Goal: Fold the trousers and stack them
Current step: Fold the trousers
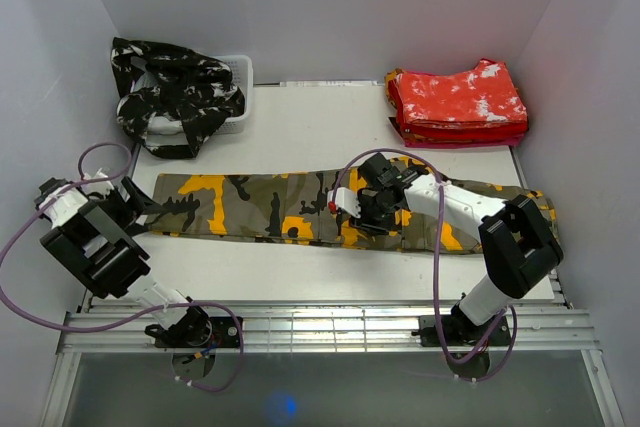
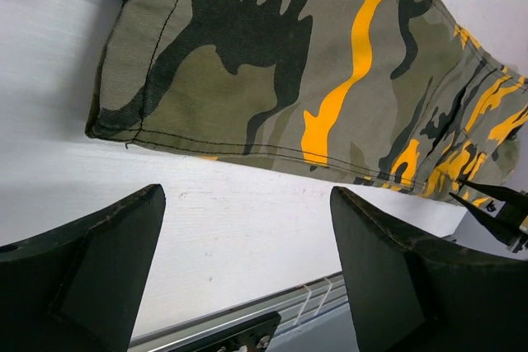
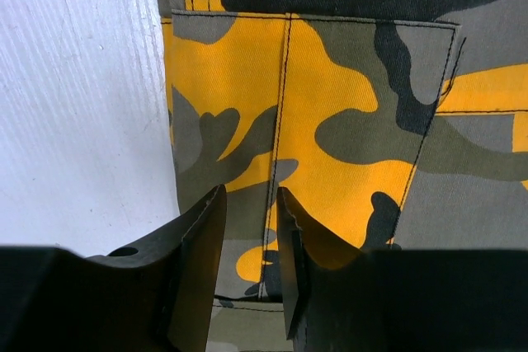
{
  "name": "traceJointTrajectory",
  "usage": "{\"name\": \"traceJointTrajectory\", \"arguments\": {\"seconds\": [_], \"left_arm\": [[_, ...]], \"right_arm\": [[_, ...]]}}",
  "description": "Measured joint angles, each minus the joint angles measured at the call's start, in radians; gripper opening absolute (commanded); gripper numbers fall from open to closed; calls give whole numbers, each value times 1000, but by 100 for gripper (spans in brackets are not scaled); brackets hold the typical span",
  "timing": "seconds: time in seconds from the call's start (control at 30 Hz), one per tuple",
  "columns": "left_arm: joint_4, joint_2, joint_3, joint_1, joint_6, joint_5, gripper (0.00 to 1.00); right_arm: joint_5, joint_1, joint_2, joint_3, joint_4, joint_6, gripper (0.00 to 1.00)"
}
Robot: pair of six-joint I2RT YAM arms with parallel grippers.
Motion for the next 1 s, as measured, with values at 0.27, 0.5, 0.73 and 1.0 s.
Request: {"name": "traceJointTrajectory", "arguments": {"seconds": [0.27, 0.5, 0.73, 1.0], "left_arm": [[68, 18, -60, 0, -95, 34, 92], [144, 19, -98, 0, -178, 49, 91], [165, 28, -134, 0, -186, 40, 91], [214, 28, -202, 0, -225, 37, 91]], "right_arm": [[-21, 5, -28, -24, 8, 11, 37], [-34, 6, -51, -69, 12, 14, 37], [-40, 6, -51, -73, 25, 15, 37], [-43, 6, -51, -73, 27, 21, 37]]}}
